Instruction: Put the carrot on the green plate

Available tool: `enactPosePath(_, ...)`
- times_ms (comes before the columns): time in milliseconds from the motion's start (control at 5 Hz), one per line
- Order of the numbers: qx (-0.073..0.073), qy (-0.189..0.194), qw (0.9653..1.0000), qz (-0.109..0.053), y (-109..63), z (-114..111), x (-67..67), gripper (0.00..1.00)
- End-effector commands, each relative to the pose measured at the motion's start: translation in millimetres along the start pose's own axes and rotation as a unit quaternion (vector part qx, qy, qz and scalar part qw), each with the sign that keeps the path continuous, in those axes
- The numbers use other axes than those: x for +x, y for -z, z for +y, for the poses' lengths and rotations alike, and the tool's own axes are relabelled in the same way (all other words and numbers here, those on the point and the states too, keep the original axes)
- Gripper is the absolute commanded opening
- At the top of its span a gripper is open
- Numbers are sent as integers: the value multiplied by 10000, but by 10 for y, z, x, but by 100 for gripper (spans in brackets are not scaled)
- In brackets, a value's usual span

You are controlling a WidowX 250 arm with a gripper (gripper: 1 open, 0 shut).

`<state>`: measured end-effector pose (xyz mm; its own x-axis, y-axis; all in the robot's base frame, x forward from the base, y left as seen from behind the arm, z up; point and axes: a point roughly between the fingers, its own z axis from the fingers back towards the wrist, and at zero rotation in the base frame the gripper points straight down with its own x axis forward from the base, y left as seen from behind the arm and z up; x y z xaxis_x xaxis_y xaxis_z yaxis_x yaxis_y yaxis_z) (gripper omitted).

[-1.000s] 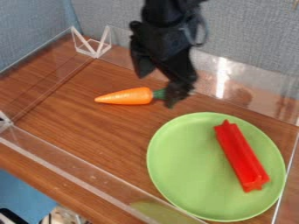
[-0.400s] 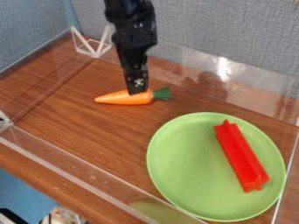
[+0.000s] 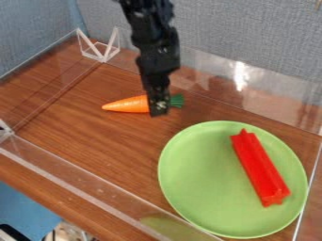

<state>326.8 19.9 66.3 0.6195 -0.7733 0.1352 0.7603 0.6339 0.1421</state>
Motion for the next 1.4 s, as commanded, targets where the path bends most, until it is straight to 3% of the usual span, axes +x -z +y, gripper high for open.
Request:
enactPosePath(0,185,-244,9995,-23,-7,207,-24,100)
enactPosePath(200,100,-525,9985,68,99,277,-125,100)
enactPosePath(600,-149,-301,9994,108,334,193,-187,100)
enactPosePath(800,-232,-280,9992,152,354,204,-185,0)
enactPosePath(1200,-388,-241,9984,326,209,210,-157,0)
